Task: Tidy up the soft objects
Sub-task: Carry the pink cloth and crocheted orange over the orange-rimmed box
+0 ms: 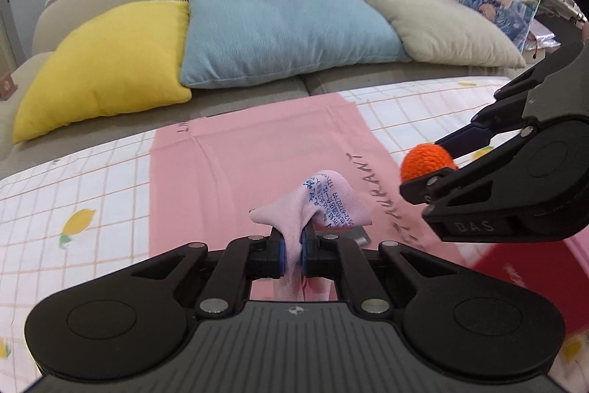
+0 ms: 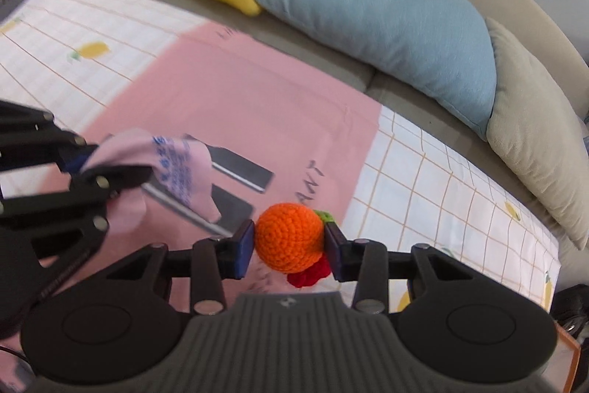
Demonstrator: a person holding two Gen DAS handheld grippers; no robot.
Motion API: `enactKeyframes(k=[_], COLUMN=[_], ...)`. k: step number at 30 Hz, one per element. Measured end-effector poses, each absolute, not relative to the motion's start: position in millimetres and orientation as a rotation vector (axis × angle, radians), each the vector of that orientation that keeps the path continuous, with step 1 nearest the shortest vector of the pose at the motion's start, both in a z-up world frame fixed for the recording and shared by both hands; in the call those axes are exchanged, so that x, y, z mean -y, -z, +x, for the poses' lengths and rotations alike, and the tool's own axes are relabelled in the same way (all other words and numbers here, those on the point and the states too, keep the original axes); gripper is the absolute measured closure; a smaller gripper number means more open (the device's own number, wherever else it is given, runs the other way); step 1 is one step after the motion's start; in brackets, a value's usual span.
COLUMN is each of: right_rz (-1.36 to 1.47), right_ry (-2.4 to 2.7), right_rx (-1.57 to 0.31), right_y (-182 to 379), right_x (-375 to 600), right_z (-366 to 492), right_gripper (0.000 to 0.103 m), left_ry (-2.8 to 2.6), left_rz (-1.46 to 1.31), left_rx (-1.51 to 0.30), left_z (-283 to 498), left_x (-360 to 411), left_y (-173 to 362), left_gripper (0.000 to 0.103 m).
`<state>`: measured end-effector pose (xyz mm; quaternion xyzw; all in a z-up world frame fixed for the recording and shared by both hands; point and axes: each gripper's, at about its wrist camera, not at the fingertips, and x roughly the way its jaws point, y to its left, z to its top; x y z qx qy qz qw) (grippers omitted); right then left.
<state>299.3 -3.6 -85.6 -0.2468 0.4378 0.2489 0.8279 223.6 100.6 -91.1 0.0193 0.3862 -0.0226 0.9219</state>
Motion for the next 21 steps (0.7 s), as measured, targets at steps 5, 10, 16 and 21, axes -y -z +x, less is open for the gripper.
enactKeyframes(k=[5, 10, 16, 21], right_rz=[-0.428, -0.403, -0.348, -0.311], right_ry=[-0.574, -0.603, -0.572, -0.542], right_rx=[-0.873, -0.819, -0.772, -0.770], right_y=[62.4, 52.8, 41.3, 36.8], right_x=[17.9, 32.4, 60.9, 94.4], right_z=[258.7, 208.0, 152.8, 118.7], right_gripper=[0.063, 0.063, 0.063, 0.063], left_ry=[0.021, -0.016, -0.002, 0.039], left_rz=[-0.034, -0.082, -0.102, -0.073], left_rx=[-0.773, -0.798, -0.850, -0.832], left_z=[183.1, 145.0, 104.1, 83.2], left_x=[-103.9, -99.1, -82.1, -59.1], left_y=[71.1, 64.5, 66.4, 53.5], left_gripper=[0.095, 0.095, 0.095, 0.095])
